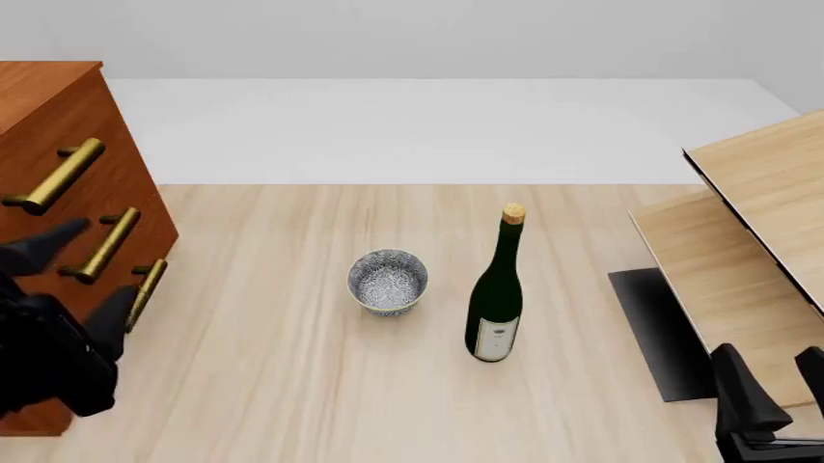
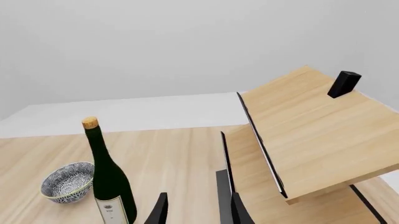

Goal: Close the bottom drawer of the cabinet and open the top drawer.

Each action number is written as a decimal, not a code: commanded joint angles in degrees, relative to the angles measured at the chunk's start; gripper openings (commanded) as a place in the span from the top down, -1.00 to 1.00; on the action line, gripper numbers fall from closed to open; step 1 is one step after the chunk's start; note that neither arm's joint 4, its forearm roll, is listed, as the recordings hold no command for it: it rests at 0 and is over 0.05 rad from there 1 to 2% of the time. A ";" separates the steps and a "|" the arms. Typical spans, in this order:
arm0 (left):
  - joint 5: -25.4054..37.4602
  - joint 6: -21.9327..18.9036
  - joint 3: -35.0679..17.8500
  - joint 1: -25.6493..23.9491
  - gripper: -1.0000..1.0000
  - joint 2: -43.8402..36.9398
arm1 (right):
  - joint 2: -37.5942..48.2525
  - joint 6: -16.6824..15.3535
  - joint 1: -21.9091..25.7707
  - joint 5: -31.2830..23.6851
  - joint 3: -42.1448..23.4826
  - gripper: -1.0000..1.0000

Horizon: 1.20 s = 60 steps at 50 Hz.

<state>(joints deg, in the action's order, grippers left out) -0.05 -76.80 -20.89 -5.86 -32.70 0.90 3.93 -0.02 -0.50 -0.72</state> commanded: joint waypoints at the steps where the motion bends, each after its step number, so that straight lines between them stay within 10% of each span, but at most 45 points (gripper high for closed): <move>1: -2.23 -3.36 -0.68 1.09 -1.00 -0.68 | -0.08 -0.01 0.03 -0.10 -0.03 -1.00; 15: -7.70 -9.81 1.50 3.72 -1.00 -1.11 | -0.19 -0.13 0.13 -0.21 -0.03 -1.00; 60: -19.05 -11.76 1.62 9.96 -1.00 -11.75 | 0.23 -0.46 0.06 0.21 -0.17 -1.00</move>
<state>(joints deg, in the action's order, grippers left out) -16.58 -88.32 -19.24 3.10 -41.99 1.58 3.50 0.06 0.10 -0.89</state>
